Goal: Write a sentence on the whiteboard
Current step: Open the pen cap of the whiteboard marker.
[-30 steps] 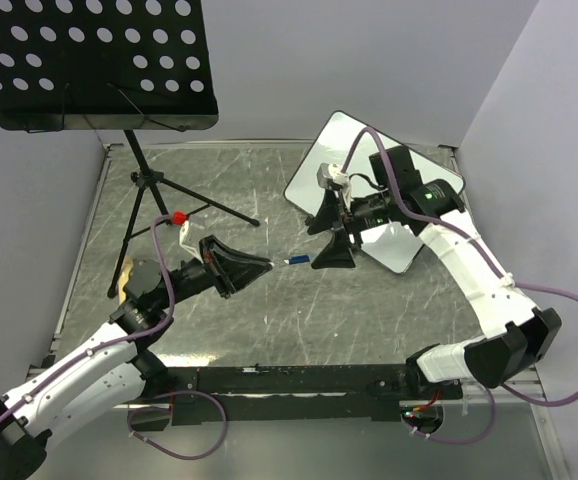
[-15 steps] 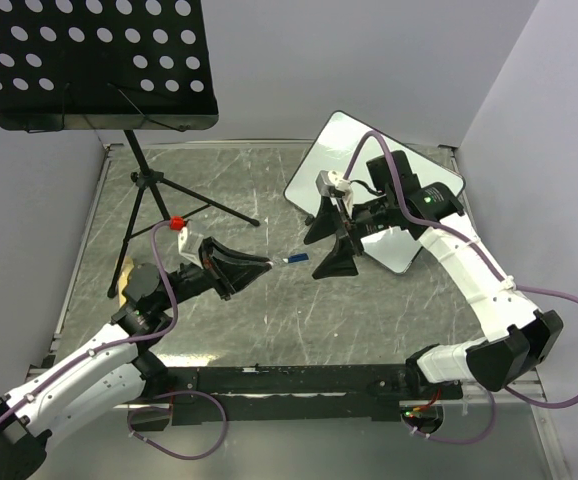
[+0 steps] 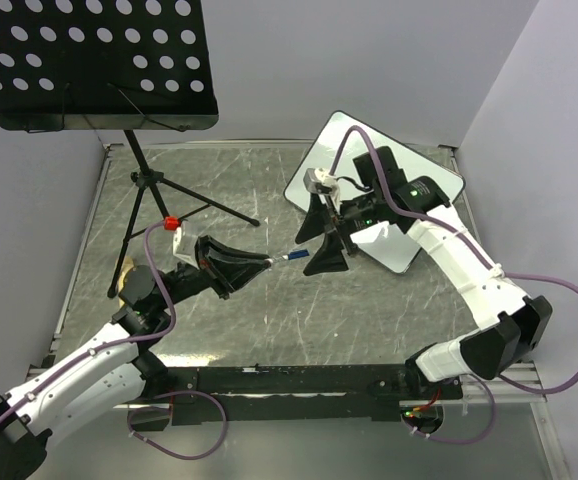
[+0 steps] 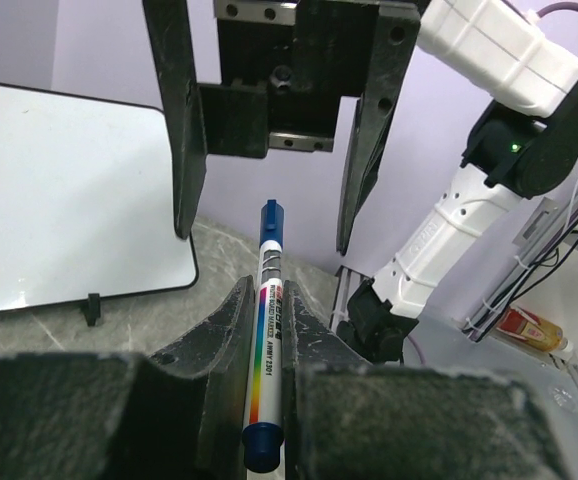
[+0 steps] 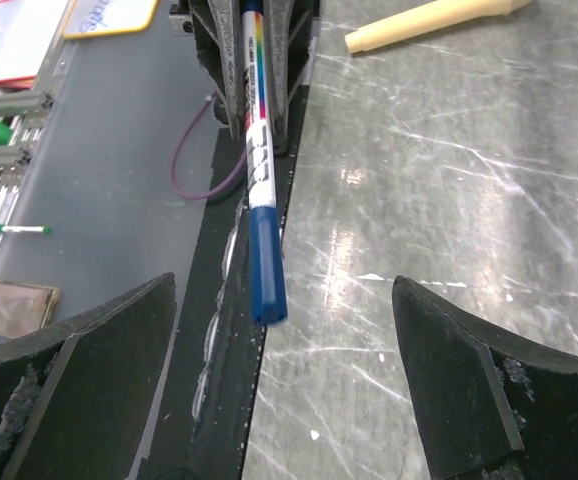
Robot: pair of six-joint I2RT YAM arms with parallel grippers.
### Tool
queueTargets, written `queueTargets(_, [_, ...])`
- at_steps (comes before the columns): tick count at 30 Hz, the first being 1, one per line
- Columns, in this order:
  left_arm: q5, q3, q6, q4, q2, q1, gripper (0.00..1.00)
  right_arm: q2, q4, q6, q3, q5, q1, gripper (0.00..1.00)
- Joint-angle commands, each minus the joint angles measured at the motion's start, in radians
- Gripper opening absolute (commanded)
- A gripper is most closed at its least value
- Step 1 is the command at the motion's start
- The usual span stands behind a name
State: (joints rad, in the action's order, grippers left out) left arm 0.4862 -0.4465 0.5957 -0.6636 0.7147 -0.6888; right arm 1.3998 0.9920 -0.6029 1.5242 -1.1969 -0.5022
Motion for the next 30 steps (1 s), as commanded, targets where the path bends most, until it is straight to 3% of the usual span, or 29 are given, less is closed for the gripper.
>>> queueTargets(1, [0.028, -0.004, 0.026, -0.088, 0.014, -0.002, 0.01, 0.022, 0.0, 0.005, 0.06, -0.021, -0.032, 0.93])
queueTargets(7, [0.025, -0.004, 0.033, -0.096, 0.02, -0.002, 0.01, 0.05, 0.002, 0.02, 0.077, -0.012, -0.064, 0.79])
queueTargets(10, [0.018, 0.0, 0.036, -0.096, 0.019, -0.002, 0.01, 0.056, -0.003, 0.031, 0.082, -0.01, -0.067, 0.62])
queueTargets(11, [0.015, 0.0, 0.038, -0.094, 0.019, -0.002, 0.01, 0.057, 0.0, 0.034, 0.083, -0.007, -0.067, 0.5])
queueTargets(16, [0.002, 0.0, 0.033, -0.077, 0.006, -0.002, 0.01, 0.057, 0.002, 0.029, 0.079, 0.002, -0.067, 0.36])
queueTargets(19, [-0.009, 0.002, 0.03, -0.065, -0.001, 0.0, 0.01, 0.054, 0.007, 0.028, 0.077, 0.002, -0.064, 0.17])
queueTargets(20, [-0.011, 0.002, 0.033, -0.062, -0.003, -0.002, 0.01, 0.056, 0.011, 0.019, 0.077, 0.0, -0.065, 0.04])
queueTargets(21, [-0.012, 0.006, 0.035, -0.068, -0.007, 0.0, 0.01, 0.056, 0.026, 0.011, 0.082, -0.003, -0.065, 0.0])
queueTargets(30, [-0.063, 0.035, 0.029, -0.041, -0.093, 0.0, 0.01, 0.054, 0.057, -0.047, 0.065, -0.021, -0.049, 0.0])
